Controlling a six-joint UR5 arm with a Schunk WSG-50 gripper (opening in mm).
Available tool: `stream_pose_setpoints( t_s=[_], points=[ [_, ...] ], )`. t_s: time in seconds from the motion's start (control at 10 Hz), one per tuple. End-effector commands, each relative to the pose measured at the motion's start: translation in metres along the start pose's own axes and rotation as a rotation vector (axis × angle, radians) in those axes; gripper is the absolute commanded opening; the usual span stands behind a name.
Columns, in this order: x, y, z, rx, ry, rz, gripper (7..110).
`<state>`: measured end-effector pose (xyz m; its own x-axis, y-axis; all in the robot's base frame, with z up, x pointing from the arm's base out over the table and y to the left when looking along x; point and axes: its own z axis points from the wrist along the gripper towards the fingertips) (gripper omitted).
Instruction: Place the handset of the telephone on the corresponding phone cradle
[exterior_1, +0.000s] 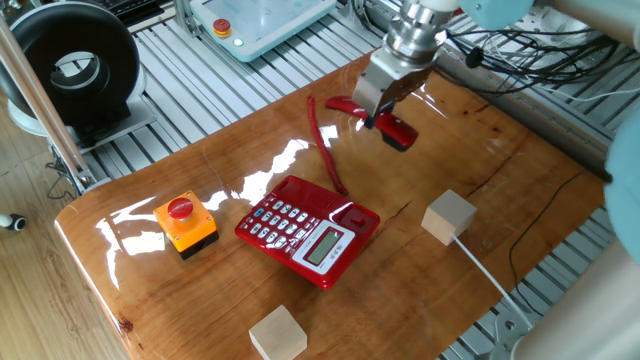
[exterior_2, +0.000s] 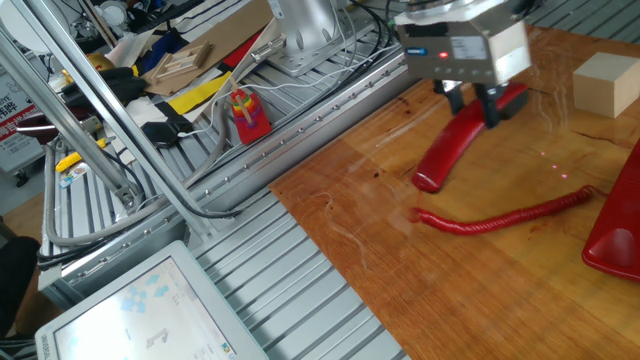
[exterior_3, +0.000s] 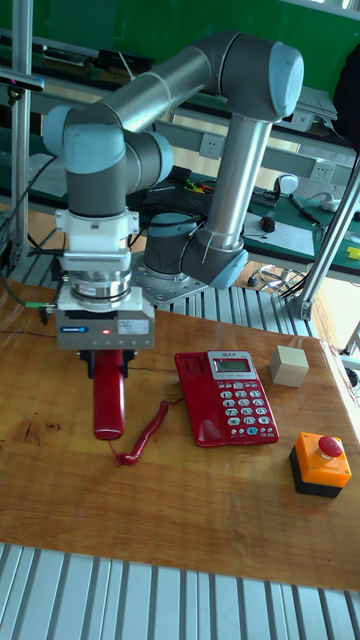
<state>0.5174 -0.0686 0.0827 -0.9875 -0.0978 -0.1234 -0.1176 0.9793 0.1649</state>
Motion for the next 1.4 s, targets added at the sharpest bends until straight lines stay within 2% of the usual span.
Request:
stream_pose_setpoints(
  t_s=[0.0, 0.6, 0.9, 1.0, 1.3],
  points=[
    [0.004, 0.043, 0.007, -0.049, -0.006, -0.059, 22],
    [0.029, 0.077, 0.037, -0.047, -0.001, -0.098, 22],
    [0.030, 0.077, 0.037, -0.042, -0.001, -0.095, 22],
    [0.035, 0.054, 0.037, 0.046, 0.023, -0.107, 22],
    [0.042, 0.042, 0.035, 0.088, 0.052, -0.104, 22]
  ],
)
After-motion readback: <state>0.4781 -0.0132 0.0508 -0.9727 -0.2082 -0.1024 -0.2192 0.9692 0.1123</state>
